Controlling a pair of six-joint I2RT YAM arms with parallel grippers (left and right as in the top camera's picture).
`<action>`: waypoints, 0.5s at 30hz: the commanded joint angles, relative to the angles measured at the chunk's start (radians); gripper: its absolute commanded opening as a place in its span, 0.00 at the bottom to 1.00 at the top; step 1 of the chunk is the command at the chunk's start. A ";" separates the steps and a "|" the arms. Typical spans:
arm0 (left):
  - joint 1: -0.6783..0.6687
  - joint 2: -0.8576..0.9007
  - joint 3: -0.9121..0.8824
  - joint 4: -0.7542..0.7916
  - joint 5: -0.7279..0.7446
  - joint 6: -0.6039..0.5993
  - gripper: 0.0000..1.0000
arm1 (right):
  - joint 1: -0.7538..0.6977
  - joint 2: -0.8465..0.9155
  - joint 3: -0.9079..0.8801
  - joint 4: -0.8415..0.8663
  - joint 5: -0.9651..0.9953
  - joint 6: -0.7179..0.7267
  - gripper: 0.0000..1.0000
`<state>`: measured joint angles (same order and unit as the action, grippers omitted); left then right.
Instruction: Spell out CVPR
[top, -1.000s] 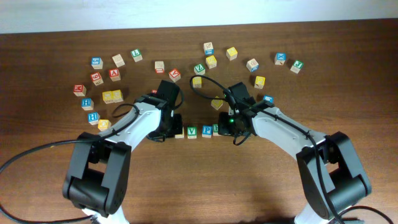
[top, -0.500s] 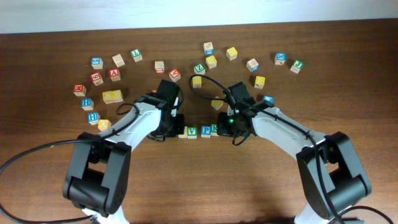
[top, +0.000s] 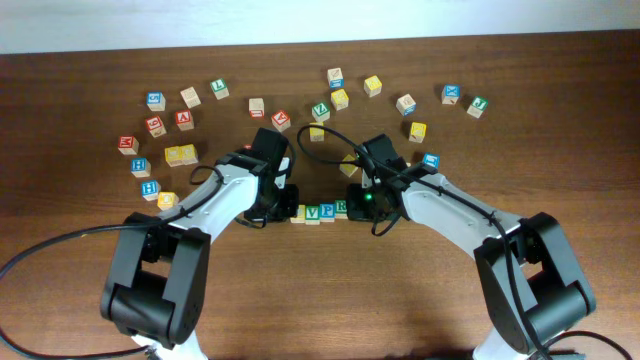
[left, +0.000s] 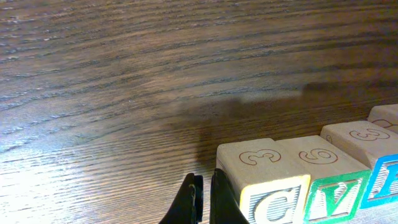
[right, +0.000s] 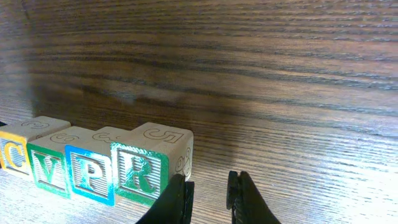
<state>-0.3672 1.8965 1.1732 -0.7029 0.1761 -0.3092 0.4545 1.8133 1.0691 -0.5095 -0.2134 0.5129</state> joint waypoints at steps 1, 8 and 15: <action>0.056 0.007 0.003 -0.036 0.008 0.014 0.00 | 0.016 0.013 -0.005 -0.018 0.061 -0.011 0.18; 0.096 0.007 0.007 -0.239 0.044 0.014 0.00 | 0.011 0.013 -0.005 -0.015 0.144 -0.052 0.25; -0.047 0.007 0.006 -0.172 0.124 -0.093 0.00 | -0.123 0.013 -0.005 -0.009 0.143 -0.052 0.27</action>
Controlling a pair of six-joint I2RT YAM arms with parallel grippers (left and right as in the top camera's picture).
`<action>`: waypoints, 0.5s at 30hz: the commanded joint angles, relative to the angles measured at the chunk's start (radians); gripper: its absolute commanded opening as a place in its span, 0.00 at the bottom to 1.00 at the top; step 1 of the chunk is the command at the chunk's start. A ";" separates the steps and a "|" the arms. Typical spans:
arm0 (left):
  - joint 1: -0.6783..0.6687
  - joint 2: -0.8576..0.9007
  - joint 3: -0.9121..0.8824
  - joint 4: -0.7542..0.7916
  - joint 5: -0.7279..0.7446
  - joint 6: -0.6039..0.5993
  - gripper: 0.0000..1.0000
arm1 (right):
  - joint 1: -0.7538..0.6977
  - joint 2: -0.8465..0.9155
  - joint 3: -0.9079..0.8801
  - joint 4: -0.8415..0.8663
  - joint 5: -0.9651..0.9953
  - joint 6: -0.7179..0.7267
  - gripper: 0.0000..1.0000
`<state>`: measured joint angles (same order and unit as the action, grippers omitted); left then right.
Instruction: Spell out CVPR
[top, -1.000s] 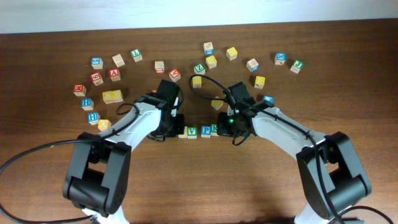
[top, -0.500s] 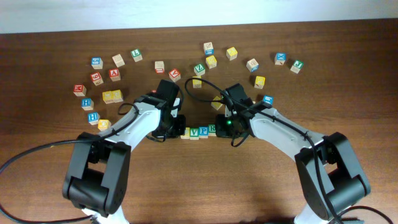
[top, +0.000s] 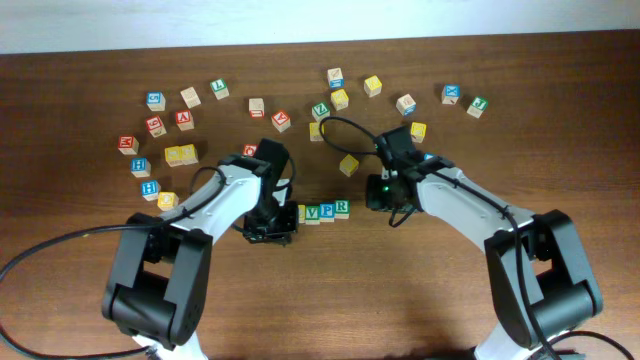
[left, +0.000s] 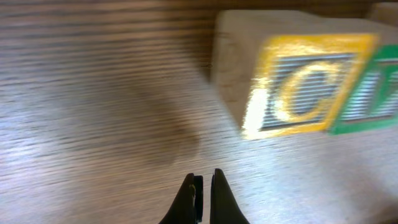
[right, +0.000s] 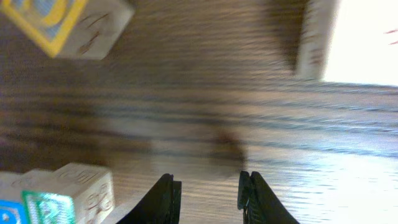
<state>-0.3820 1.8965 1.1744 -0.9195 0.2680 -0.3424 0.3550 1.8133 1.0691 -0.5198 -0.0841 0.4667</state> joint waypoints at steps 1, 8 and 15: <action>-0.042 0.007 0.005 0.059 0.032 -0.087 0.00 | -0.029 0.013 -0.005 0.001 0.014 -0.006 0.27; -0.145 0.007 0.005 0.128 0.013 -0.144 0.00 | -0.031 0.013 -0.005 0.004 0.015 -0.006 0.28; -0.183 0.007 0.005 0.172 -0.142 -0.218 0.00 | -0.031 0.013 -0.005 0.000 0.015 -0.006 0.29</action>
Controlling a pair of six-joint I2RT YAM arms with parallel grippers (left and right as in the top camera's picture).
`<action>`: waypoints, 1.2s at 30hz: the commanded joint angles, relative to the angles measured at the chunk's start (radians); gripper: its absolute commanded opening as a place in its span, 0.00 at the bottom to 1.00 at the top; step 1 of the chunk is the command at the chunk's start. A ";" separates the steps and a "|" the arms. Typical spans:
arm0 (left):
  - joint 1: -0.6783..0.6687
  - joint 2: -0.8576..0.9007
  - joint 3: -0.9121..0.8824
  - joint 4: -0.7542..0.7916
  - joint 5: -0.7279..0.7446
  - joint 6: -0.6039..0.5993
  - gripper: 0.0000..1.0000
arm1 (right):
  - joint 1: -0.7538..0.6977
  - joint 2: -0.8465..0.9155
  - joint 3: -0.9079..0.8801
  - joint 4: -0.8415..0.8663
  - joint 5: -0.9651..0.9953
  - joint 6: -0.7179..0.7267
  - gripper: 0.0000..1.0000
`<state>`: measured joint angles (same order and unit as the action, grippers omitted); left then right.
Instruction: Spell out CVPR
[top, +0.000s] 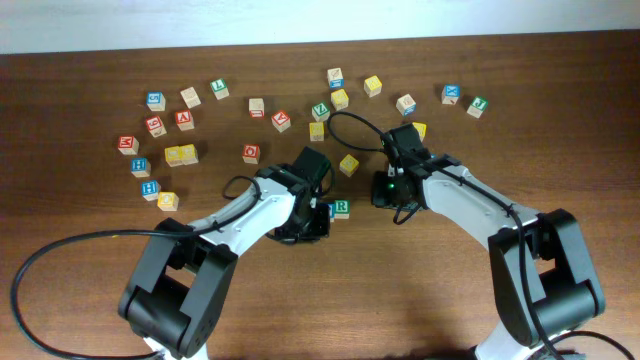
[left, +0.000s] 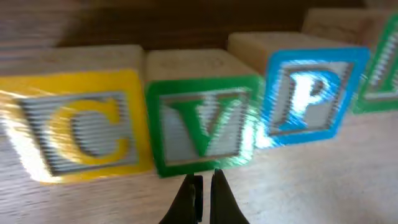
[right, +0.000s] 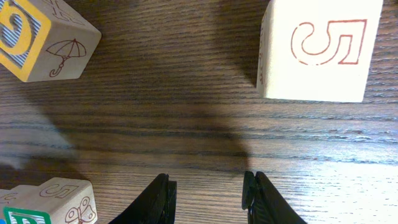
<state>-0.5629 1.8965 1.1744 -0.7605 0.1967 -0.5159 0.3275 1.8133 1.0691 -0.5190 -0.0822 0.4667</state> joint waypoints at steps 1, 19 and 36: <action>-0.002 0.007 0.005 0.019 -0.071 -0.045 0.00 | -0.003 0.013 -0.006 -0.001 0.013 -0.006 0.29; -0.002 0.007 0.005 0.064 0.065 -0.044 0.00 | -0.002 0.013 -0.006 -0.016 0.012 -0.006 0.31; -0.006 0.007 0.005 0.144 0.039 -0.045 0.00 | -0.002 0.013 -0.006 -0.023 0.012 -0.006 0.31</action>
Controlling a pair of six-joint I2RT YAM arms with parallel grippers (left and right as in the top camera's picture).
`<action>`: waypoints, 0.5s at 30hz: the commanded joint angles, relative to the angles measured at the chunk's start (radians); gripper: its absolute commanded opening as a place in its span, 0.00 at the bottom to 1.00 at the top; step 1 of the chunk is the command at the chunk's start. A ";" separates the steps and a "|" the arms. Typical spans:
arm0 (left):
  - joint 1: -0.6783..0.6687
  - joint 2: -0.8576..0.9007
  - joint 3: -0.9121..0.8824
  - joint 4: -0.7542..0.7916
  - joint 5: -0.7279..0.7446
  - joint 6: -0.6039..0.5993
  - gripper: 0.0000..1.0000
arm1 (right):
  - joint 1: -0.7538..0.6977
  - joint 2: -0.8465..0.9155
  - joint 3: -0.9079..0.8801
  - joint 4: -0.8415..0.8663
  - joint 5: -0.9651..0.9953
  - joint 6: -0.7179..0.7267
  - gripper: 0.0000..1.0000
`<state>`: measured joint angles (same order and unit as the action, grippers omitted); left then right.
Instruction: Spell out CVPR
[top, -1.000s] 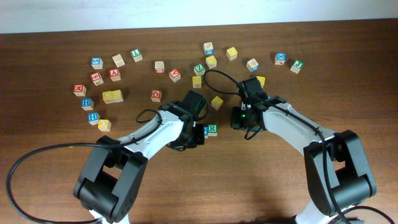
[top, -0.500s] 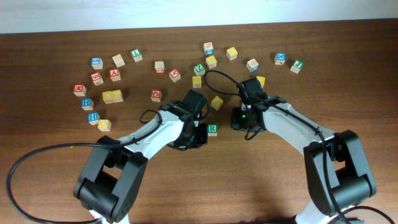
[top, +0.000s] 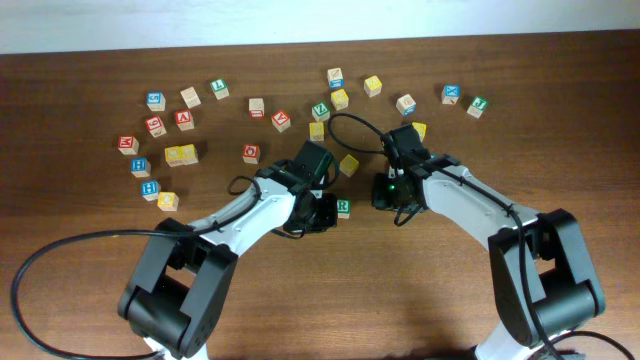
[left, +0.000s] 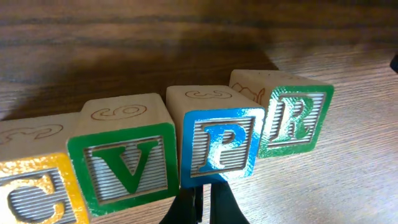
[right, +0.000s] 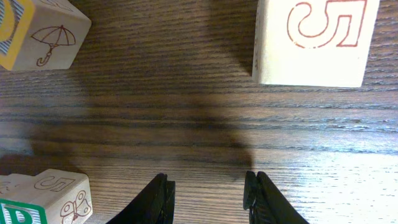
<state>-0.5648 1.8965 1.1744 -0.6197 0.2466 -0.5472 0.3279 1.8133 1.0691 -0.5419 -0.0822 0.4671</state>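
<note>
Four letter blocks stand in a row in the left wrist view: yellow C (left: 25, 196), green V (left: 124, 165), blue P (left: 217, 146), green R (left: 292, 121). My left gripper (left: 203, 200) is shut and empty, its tips just in front of the P. In the overhead view the left gripper (top: 321, 212) covers most of the row, and only the R (top: 343, 208) shows. My right gripper (right: 208, 199) is open over bare wood to the right of the R (right: 37, 199), touching nothing; overhead, the right gripper (top: 380, 198) is near the row's right end.
Several loose letter blocks lie scattered over the far half of the table (top: 560, 120), the nearest a yellow one (top: 348, 164). Ahead of the right gripper are a yellow block with an umbrella (right: 40, 28) and a block marked 5 (right: 314, 40).
My shut left gripper has moved right along the front of the row, from before the V to before the P. The right gripper has stayed open in almost the same place.
At first both grippers flanked the CVPR row, the left shut at the C end and the right barely open at the R end. Then the right stood off to the right, wider open. The shut left went from the C to the V, and now the P.
</note>
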 joint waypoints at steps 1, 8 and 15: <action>-0.005 0.007 0.005 0.003 -0.011 -0.013 0.00 | -0.003 0.013 -0.006 0.000 0.012 -0.006 0.30; -0.004 0.007 0.005 0.002 -0.010 -0.013 0.00 | 0.000 0.013 -0.006 0.190 -0.289 0.022 0.09; -0.004 0.007 0.005 0.002 -0.007 -0.013 0.00 | 0.032 0.099 -0.006 0.237 -0.463 0.046 0.04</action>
<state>-0.5648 1.8965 1.1744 -0.6193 0.2466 -0.5476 0.3328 1.8904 1.0618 -0.3084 -0.5182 0.5125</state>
